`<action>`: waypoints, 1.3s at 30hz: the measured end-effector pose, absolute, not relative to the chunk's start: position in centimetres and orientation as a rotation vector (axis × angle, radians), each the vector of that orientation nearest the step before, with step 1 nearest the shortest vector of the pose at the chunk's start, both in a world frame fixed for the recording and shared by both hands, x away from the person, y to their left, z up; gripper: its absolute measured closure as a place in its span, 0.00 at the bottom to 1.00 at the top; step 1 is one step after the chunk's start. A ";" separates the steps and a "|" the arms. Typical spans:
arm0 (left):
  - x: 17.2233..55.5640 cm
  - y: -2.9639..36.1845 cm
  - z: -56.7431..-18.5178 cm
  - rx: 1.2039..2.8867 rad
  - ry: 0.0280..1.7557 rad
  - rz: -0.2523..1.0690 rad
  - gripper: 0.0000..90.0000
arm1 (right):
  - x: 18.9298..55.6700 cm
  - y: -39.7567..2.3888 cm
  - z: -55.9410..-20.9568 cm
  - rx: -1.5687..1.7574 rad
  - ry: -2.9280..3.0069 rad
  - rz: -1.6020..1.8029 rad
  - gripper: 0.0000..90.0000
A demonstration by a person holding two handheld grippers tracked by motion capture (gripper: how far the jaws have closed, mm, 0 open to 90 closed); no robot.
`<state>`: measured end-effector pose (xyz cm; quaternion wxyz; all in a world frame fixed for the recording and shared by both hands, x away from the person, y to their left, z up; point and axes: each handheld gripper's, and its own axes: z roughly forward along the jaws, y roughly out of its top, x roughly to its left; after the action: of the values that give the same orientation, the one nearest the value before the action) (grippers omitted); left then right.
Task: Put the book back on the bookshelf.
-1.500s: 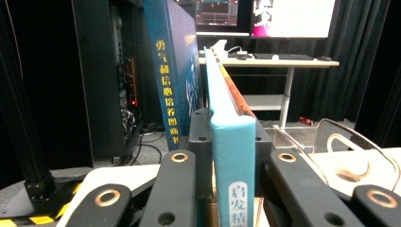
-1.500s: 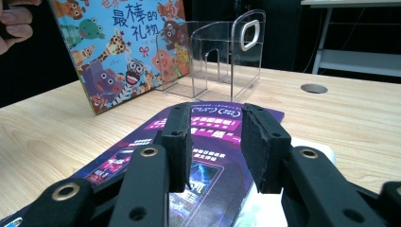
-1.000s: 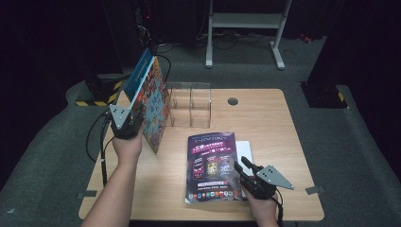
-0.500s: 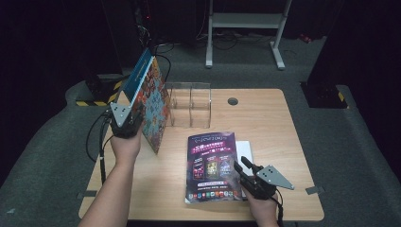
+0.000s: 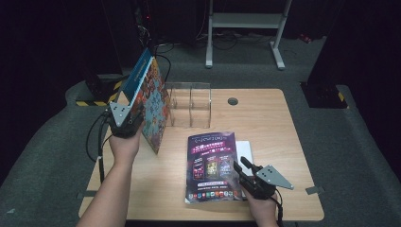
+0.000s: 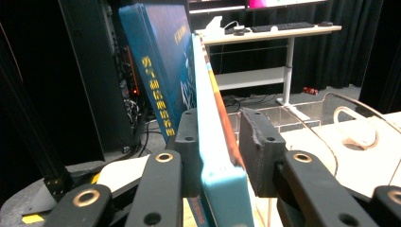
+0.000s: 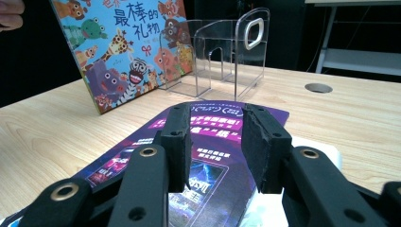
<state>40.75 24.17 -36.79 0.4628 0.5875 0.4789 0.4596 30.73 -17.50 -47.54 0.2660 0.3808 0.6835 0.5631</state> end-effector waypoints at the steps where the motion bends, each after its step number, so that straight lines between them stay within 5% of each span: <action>1: 40.7 24.2 -36.7 1.441 1.178 1.131 0.77 | 30.7 -17.5 -47.5 1.028 1.844 1.521 0.70; 39: 40.7 24.2 -34.3 1.435 1.134 1.182 0.79 | 30.7 -17.5 -47.4 1.022 1.843 1.522 0.70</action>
<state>40.70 24.20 -34.28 0.4637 0.5839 0.4615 0.4808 30.70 -17.51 -47.45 0.2678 0.3790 0.6830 0.5641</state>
